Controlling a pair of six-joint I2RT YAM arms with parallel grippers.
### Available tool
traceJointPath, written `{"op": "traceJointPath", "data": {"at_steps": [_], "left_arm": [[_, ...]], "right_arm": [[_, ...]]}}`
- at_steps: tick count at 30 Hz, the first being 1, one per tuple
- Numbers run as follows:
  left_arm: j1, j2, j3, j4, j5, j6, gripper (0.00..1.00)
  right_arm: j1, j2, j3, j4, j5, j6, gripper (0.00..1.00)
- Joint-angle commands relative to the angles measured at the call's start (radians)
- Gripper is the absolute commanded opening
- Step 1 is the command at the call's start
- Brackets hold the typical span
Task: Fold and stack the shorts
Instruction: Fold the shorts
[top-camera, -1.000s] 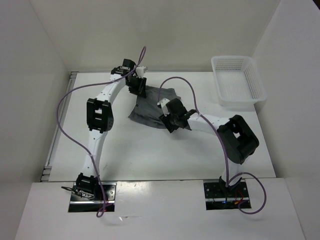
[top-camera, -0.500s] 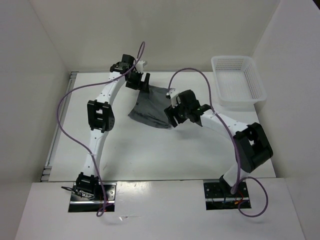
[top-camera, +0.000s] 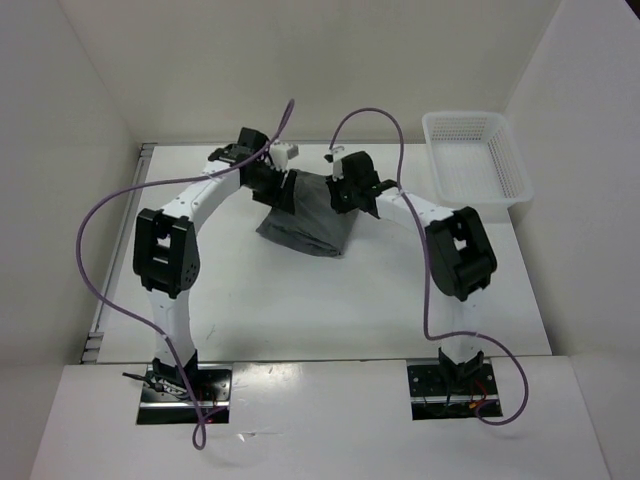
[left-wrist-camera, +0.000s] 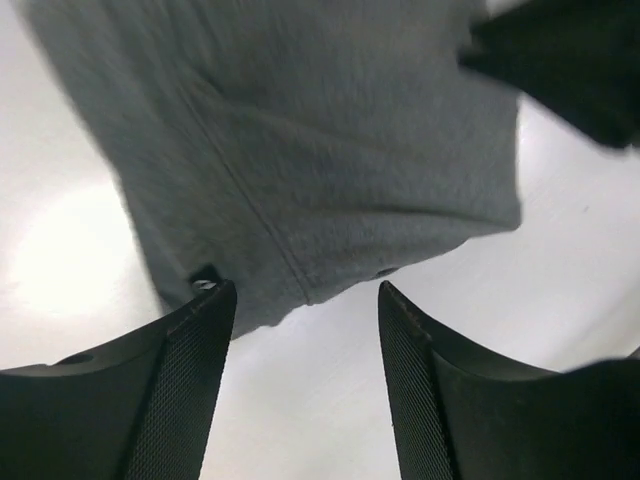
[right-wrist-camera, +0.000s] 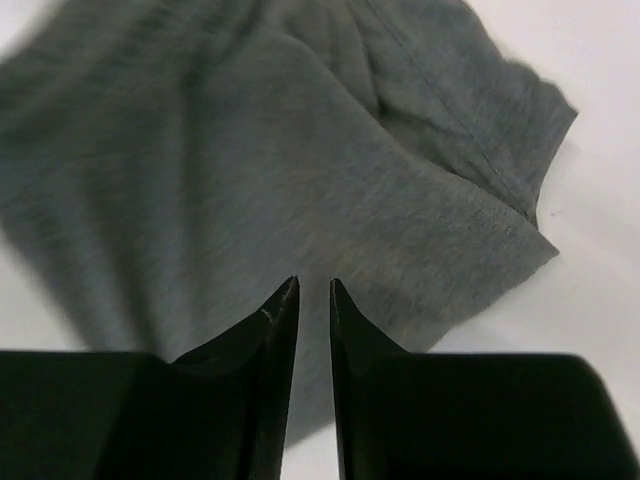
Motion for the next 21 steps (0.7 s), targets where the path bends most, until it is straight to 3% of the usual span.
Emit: {"op": "traceJointPath", "data": {"at_steps": [1,9,21], "left_arm": [[0.001,0.059,-0.138,0.083,0.015,0.004,0.66],[0.011,0.193,-0.175,0.152,-0.076,0.004,0.70],[0.031,0.142,-0.229,0.131,0.059,0.004,0.77]], "right_arm": [[-0.018,0.113,0.078,-0.005,0.065,0.042,0.20],[-0.038,0.250,0.202,-0.014,0.159,0.054,0.19],[-0.038,0.405,0.469,-0.063,0.179,-0.043,0.19]]}}
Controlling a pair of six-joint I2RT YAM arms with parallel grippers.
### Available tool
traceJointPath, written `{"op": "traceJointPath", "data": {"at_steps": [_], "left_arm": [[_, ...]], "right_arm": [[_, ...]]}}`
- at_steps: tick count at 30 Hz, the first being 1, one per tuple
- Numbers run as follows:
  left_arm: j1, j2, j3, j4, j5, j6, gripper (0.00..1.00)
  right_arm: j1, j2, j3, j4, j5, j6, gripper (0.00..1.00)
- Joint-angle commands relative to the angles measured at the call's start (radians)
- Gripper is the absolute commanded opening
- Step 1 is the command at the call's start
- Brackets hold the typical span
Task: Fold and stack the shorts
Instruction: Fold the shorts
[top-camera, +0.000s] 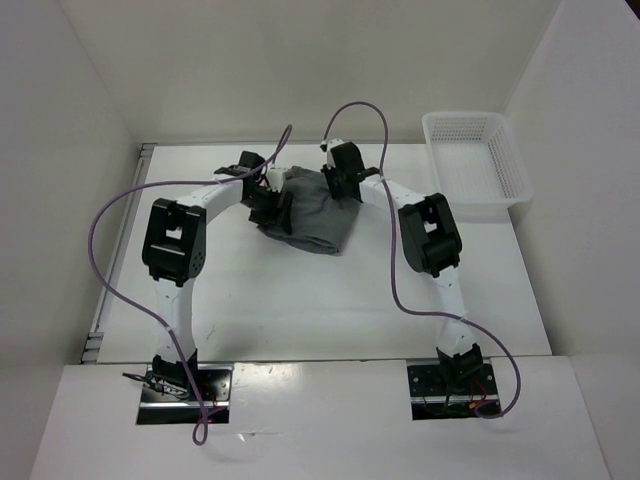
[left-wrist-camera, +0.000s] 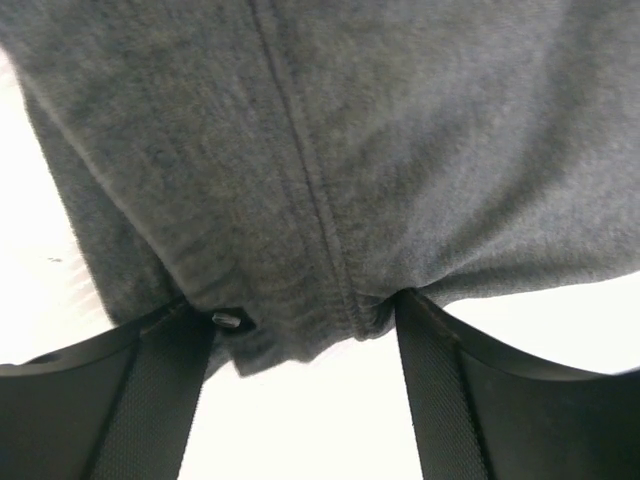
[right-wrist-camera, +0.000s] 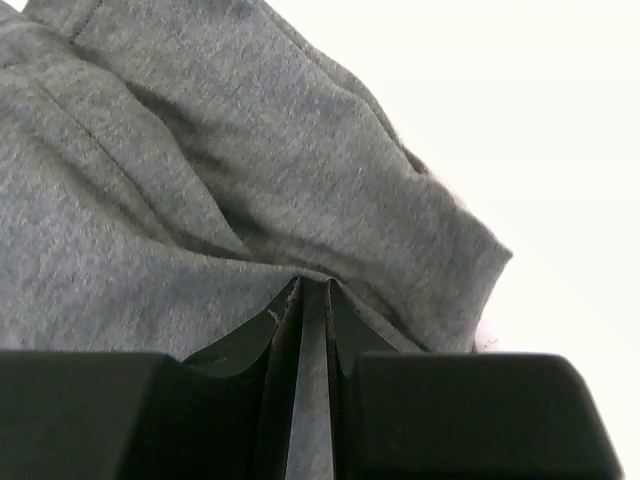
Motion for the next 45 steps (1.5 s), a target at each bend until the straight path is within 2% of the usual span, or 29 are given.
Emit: {"op": "traceJointPath", "data": {"at_steps": [1,4,7,8,10,11,14,17,20,23,27,29,34,36,39,45], "left_arm": [[0.002,-0.018,-0.066,-0.008,0.057,0.008,0.79],[0.002,-0.074,-0.105,0.012,0.105,0.008,0.82],[0.002,-0.140,-0.137,0.038,0.114,0.008,0.90],[0.002,-0.160,-0.151,0.047,0.114,0.008,0.98],[0.002,-0.219,-0.151,0.047,0.114,0.008,1.00],[0.002,-0.253,-0.151,0.047,0.114,0.008,1.00],[0.002,-0.304,-0.125,0.009,0.114,0.008,1.00],[0.011,-0.345,-0.112,-0.002,0.104,0.008,1.00],[0.033,-0.385,-0.123,-0.002,0.039,0.008,1.00],[0.098,-0.427,-0.157,0.027,-0.002,0.008,1.00],[0.213,-0.491,-0.276,0.084,-0.053,0.008,1.00],[0.264,-0.539,-0.333,0.093,-0.094,0.008,1.00],[0.433,-0.598,-0.379,0.057,-0.139,0.008,1.00],[0.468,-0.629,-0.422,0.046,-0.151,0.008,1.00],[0.506,-0.756,-0.470,0.070,-0.166,0.008,1.00],[0.539,-0.864,-0.536,0.070,-0.205,0.008,1.00]], "right_arm": [[-0.006,0.018,0.132,-0.026,0.019,-0.047,0.19],[-0.006,0.020,0.177,-0.035,0.019,-0.056,0.19],[0.004,-0.048,0.176,-0.015,0.053,-0.065,0.23],[0.004,-0.099,0.165,-0.015,0.062,-0.079,0.25],[0.004,-0.158,0.105,-0.015,0.097,-0.079,0.32],[0.004,-0.224,0.076,-0.015,0.108,-0.088,0.32],[0.004,-0.366,-0.076,-0.015,0.136,-0.120,0.36],[0.004,-0.485,-0.263,-0.015,0.169,-0.171,0.45],[-0.008,-0.641,-0.363,-0.043,0.180,-0.209,0.60],[-0.047,-0.773,-0.426,-0.096,0.157,-0.235,0.71],[-0.116,-0.939,-0.530,-0.118,0.168,-0.312,0.82],[-0.188,-0.983,-0.582,-0.130,0.177,-0.330,0.88],[-0.349,-1.114,-0.670,-0.139,0.142,-0.288,0.93],[-0.413,-1.140,-0.687,-0.176,0.113,-0.263,0.97],[-0.437,-1.198,-0.733,-0.198,0.097,-0.242,0.98],[-0.437,-1.299,-0.806,-0.230,0.065,-0.222,0.99]]}}
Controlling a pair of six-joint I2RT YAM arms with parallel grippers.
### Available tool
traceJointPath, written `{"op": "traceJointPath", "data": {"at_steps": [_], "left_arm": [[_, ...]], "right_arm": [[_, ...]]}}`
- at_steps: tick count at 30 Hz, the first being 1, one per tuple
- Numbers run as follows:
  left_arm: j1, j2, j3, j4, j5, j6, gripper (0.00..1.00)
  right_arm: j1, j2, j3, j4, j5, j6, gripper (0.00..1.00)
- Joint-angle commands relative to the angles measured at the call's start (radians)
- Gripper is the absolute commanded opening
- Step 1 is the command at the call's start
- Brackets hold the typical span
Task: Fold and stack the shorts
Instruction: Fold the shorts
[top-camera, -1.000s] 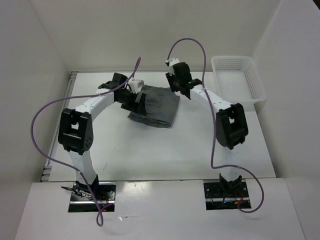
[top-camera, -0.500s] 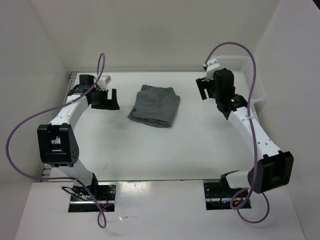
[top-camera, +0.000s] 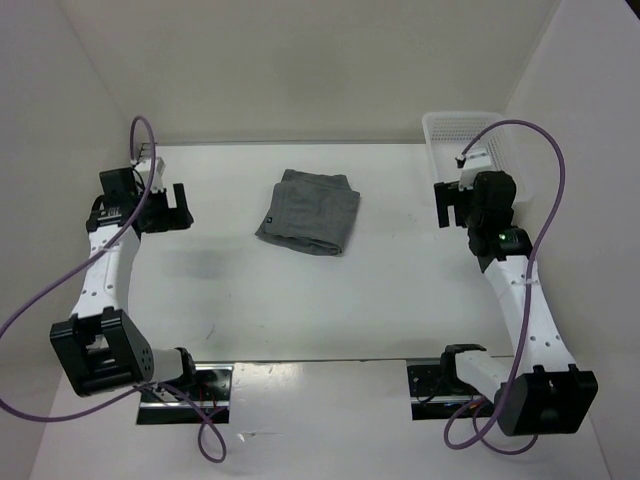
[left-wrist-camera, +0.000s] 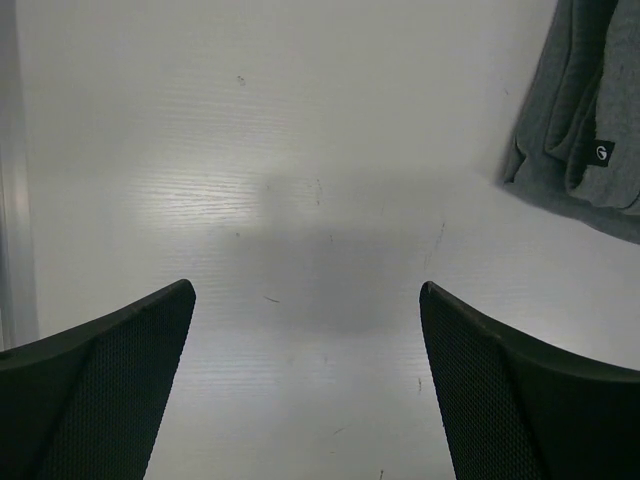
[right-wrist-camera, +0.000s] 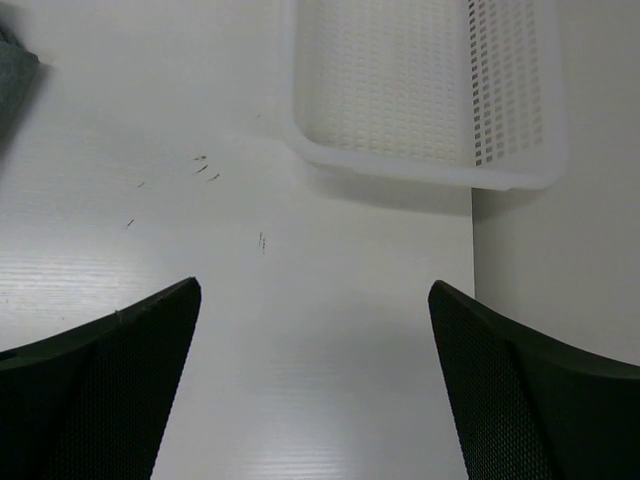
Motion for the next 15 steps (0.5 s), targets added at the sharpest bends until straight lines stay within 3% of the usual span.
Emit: {"op": "traceJointPath", "data": {"at_steps": [1,12,15], "left_arm": [[0.015,-0.041,-0.039,0.005,-0.017,0.004,1.00],[0.024,-0.162,-0.110,-0.016,-0.037,0.004,1.00],[0.024,-0.171,-0.128,-0.016,-0.037,0.004,1.00]], "right_arm": [[0.001,-0.062,-0.019,-0.025,-0.029,0.027,0.99],[0.001,-0.138,-0.046,-0.089,-0.047,0.046,0.99],[0.001,-0.149,-0.046,-0.135,-0.116,0.046,0.99]]}}
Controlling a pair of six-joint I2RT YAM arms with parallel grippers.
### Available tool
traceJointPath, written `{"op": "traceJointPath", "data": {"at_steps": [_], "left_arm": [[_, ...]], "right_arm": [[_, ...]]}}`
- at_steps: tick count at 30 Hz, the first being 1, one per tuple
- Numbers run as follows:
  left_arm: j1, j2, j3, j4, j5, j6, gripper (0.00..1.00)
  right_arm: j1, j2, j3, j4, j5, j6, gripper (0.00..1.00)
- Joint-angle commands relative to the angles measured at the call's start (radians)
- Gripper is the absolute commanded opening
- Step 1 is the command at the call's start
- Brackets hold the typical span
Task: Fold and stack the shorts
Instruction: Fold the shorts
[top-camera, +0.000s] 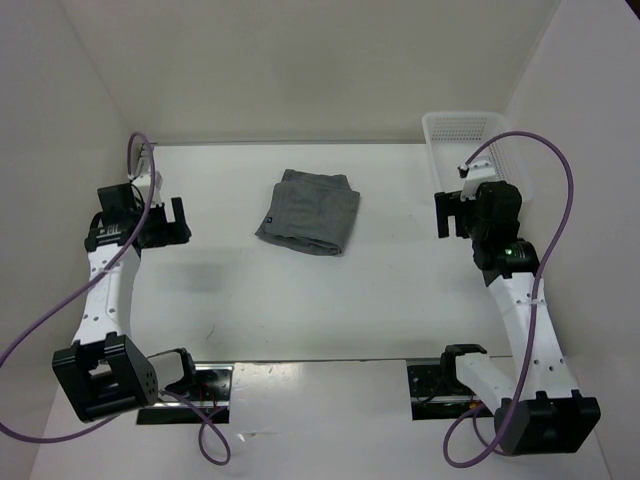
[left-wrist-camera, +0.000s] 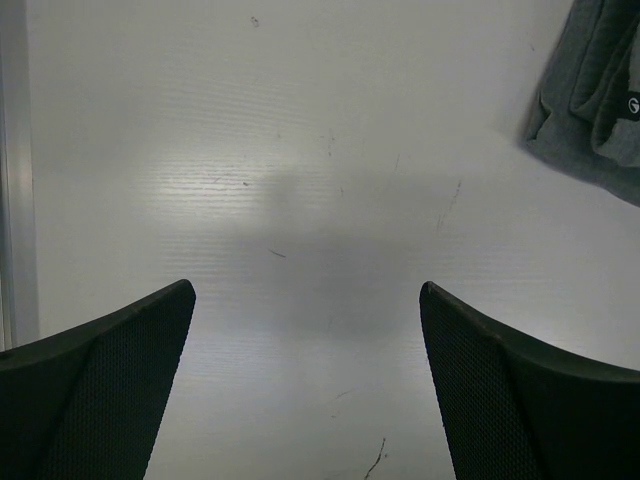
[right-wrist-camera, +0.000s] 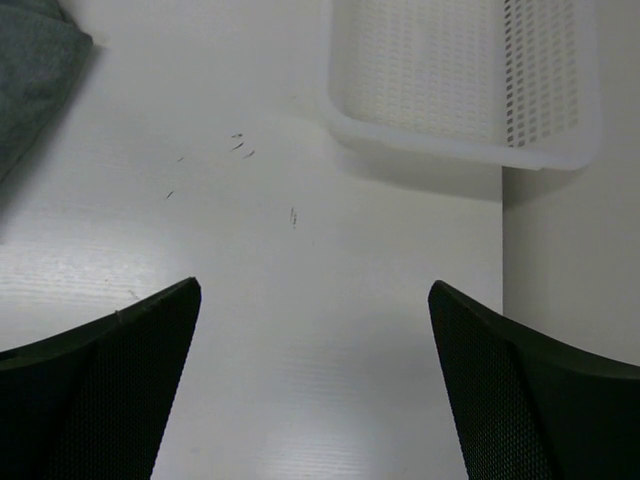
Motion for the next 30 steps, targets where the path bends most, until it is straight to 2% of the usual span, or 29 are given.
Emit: {"op": "traceJointPath", "data": {"at_steps": [1,4,8,12,15,17,23,26,30], "left_arm": [[0.006,-0.025,-0.019,0.009,-0.007,0.004,1.00],[0.006,-0.025,-0.019,0.009,-0.007,0.004,1.00],[0.006,-0.016,-0.019,0.000,0.002,0.004,1.00],[0.006,-0.007,-0.019,0.000,0.013,0.004,1.00],[0.006,0.028,-0.003,-0.021,0.145,0.004,1.00],[-0.025,0.105,0.035,-0.032,0.243,0.004,1.00],[-0.178,0.459,0.260,-0.135,0.338,0.004,1.00],[-0.244,0.632,0.326,-0.124,0.396,0.004,1.00],[-0.303,0.775,0.397,-0.074,0.415,0.004,1.00]], "right_arm": [[0.001,-0.030,-0.014,-0.068,-0.083,0.024,0.99],[0.027,-0.040,-0.025,-0.078,-0.025,0.109,0.99],[0.045,-0.071,-0.016,-0.076,0.079,0.137,0.99],[0.045,-0.096,-0.036,-0.052,0.063,0.137,0.99],[0.055,-0.105,-0.045,-0.039,0.014,0.137,0.99],[0.055,-0.129,-0.054,-0.030,-0.015,0.127,0.99],[0.055,-0.232,-0.108,0.077,-0.077,0.138,0.99],[0.055,-0.232,-0.128,0.100,-0.101,0.149,0.99],[0.055,-0.197,-0.138,0.100,-0.101,0.161,0.99]]}}
